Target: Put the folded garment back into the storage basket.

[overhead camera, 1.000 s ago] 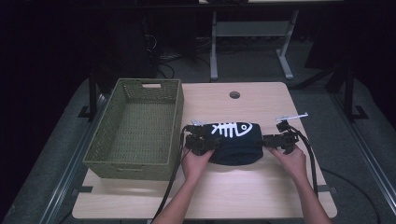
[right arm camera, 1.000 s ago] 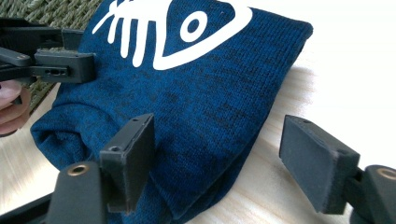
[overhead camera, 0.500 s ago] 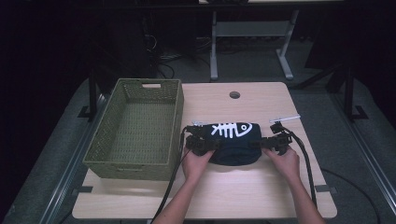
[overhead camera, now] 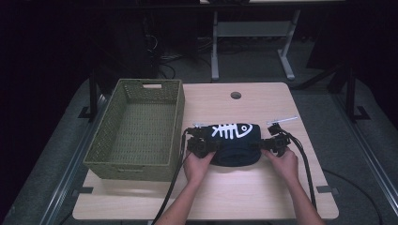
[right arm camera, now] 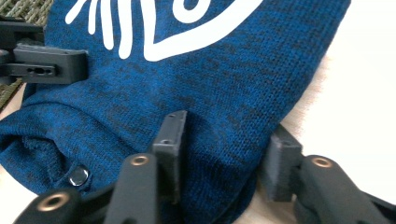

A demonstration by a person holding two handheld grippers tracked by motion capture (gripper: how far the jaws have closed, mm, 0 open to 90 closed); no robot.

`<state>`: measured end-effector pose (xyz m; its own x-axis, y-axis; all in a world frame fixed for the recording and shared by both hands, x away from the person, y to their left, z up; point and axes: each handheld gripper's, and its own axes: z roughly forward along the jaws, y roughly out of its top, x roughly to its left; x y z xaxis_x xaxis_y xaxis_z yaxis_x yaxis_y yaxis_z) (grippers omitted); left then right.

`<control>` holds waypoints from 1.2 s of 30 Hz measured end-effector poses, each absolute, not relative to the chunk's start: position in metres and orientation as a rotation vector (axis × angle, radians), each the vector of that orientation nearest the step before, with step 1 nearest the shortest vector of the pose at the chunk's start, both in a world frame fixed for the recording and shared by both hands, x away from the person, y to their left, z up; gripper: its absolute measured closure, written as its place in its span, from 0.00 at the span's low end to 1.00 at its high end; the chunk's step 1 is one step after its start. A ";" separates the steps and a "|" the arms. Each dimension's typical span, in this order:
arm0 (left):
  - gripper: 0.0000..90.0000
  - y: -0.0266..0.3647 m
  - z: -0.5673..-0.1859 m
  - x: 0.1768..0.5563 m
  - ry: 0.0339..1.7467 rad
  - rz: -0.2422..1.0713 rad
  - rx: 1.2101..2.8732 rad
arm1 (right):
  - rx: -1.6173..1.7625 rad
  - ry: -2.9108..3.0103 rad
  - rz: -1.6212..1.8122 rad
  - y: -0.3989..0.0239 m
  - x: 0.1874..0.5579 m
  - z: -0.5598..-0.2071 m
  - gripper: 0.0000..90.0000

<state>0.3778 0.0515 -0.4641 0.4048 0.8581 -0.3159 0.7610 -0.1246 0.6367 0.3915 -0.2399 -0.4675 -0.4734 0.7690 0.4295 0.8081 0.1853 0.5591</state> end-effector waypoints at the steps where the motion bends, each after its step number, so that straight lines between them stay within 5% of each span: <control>1: 0.41 0.051 -0.464 0.377 1.378 0.160 1.907 | -1.582 -2.387 -1.177 -0.239 0.391 -0.467 0.69; 8: 0.72 0.052 -0.458 0.375 1.319 0.192 1.913 | -1.537 -2.458 -1.200 -0.233 0.384 -0.459 0.79; 11: 0.76 0.053 -0.457 0.375 1.319 0.177 1.906 | -1.536 -2.452 -1.214 -0.232 0.382 -0.455 0.81; 36: 0.79 0.063 -0.387 0.364 1.182 0.204 1.945 | -1.514 -2.537 -1.336 -0.225 0.351 -0.389 0.81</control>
<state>0.3642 0.0631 -0.3866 0.5442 0.7959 -0.2654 0.6610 -0.2120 0.7198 0.3510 -0.2246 -0.3894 -0.5597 0.7704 0.3053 0.6876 0.2262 0.6900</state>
